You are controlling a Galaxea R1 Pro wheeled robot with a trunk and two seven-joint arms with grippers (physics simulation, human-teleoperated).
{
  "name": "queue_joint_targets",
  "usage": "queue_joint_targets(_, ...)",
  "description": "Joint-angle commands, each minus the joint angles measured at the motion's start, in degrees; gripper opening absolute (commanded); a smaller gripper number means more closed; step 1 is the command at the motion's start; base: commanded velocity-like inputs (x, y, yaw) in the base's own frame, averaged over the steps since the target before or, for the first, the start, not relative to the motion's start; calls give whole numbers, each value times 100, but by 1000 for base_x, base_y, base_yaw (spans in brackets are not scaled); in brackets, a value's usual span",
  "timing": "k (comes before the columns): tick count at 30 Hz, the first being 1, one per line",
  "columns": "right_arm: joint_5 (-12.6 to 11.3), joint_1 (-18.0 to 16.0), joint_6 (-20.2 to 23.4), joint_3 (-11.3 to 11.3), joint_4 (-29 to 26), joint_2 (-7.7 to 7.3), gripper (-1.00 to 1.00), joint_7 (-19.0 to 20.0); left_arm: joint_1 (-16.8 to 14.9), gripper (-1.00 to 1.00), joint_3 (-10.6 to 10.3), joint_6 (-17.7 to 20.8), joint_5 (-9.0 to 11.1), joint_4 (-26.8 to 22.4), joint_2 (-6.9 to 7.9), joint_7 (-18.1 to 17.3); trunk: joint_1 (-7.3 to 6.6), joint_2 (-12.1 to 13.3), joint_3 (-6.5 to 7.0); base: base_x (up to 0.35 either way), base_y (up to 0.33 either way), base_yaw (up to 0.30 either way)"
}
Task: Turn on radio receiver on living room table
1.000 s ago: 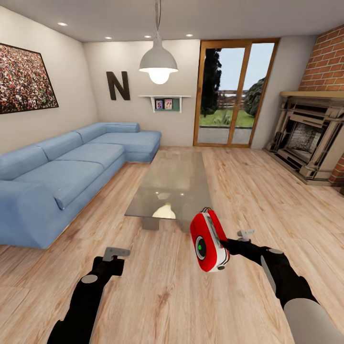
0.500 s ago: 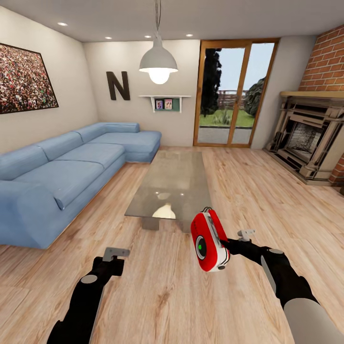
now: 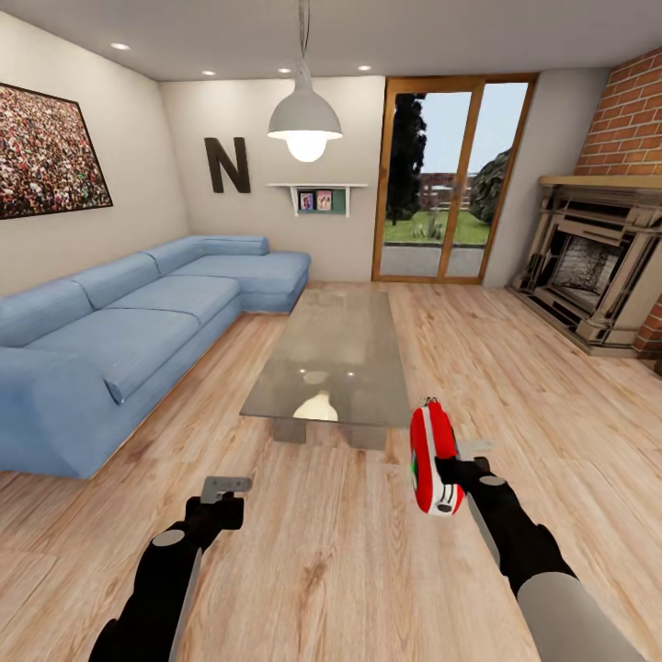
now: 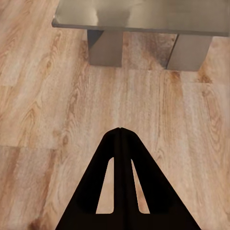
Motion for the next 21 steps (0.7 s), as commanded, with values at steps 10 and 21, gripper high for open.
queue_joint_targets(10,-10,-1,21,218,-301,232,-100,-85,0,-100,1,-8,13,-41,0,-8,0,0,0,0,0,0)
queue_joint_targets(21,-13,-1,430,225,-490,385,-100,-76,0,-100,18,2,4,-46,0,1,0,0,0,119,58,0)
